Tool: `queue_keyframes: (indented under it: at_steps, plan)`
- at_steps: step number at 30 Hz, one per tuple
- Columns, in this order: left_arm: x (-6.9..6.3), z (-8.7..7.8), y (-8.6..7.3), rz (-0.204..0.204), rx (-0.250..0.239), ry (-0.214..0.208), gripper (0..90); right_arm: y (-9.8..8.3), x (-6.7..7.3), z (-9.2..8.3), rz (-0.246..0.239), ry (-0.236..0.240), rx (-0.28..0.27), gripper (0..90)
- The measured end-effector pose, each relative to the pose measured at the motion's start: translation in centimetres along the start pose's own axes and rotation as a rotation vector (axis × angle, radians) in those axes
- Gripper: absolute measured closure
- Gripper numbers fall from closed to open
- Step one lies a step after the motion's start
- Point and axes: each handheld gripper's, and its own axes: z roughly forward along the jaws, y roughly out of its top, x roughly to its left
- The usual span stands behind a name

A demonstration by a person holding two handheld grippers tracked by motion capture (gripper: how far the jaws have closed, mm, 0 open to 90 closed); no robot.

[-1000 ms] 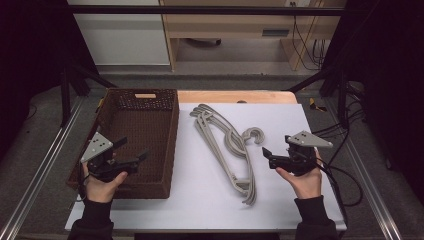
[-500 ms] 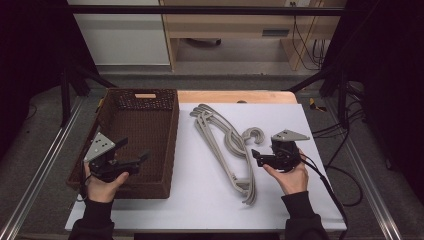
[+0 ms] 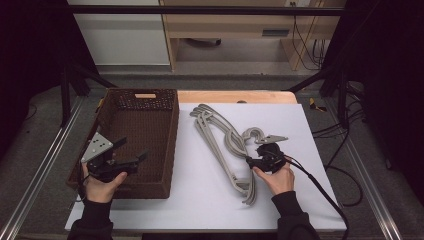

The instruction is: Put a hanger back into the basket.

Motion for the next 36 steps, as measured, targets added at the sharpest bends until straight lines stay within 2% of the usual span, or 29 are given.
queue_keyframes:
  at_steps: [2, 6, 8, 10, 18, 30, 33, 36]
  plan:
    - [0.0, 0.0, 0.0, 0.001, 0.001, 0.002, 12.9, 0.0, 0.0, 0.7, 0.026, 0.024, 0.029, 49.5]
    - [-0.1, 0.1, 0.0, 0.008, 0.008, 0.004, 12.9, 0.0, -0.2, 1.4, 0.041, 0.031, 0.064, 55.6]
    - [-0.1, 0.1, 0.0, 0.014, 0.011, 0.005, 13.0, 0.0, -0.2, 1.5, 0.046, 0.029, 0.076, 57.3]
    - [-0.1, 0.1, 0.0, 0.012, 0.01, 0.004, 12.9, 0.0, -0.2, 1.7, 0.057, 0.05, 0.082, 62.1]
    - [-0.1, 0.2, 0.0, 0.012, 0.012, 0.003, 13.0, 0.1, -0.3, 2.1, 0.1, 0.1, 0.111, 69.8]
    - [0.0, 0.2, 0.0, 0.008, 0.012, 0.005, 13.1, 0.4, -0.6, 2.1, 0.176, 0.081, 0.117, 74.1]
    - [0.1, 0.2, -0.1, 0.006, 0.013, 0.005, 13.1, 0.5, -0.6, 2.0, 0.171, 0.055, 0.102, 76.4]
    - [0.1, 0.3, -0.1, 0.007, 0.014, 0.005, 13.1, 0.6, -0.6, 1.7, 0.169, 0.049, 0.083, 78.6]
